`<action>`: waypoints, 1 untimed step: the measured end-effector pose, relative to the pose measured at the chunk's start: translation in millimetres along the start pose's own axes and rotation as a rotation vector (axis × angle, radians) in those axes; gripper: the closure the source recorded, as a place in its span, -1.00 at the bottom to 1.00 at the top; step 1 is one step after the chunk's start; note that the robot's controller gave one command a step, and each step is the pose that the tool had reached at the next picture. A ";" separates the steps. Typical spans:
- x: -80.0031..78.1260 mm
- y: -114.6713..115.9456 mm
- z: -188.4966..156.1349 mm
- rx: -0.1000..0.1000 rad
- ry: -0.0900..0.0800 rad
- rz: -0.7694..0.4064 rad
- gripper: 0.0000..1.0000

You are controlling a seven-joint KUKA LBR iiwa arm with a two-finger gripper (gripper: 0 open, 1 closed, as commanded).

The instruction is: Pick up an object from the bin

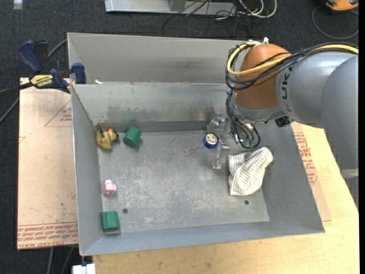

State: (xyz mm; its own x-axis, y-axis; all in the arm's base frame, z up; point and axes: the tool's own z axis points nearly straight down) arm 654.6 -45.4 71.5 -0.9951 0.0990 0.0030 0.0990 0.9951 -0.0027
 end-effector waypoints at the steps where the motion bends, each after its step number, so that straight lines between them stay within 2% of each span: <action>1: 5.7 35.5 0.8 -0.009 -0.010 0.165 1.00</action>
Offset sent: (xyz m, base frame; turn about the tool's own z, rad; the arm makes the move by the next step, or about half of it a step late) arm 0.0000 0.0000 0.0000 0.0000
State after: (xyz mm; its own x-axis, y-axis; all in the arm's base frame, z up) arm 652.5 -9.4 70.6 -0.9653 0.2612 -0.0064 0.2611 0.9653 0.0069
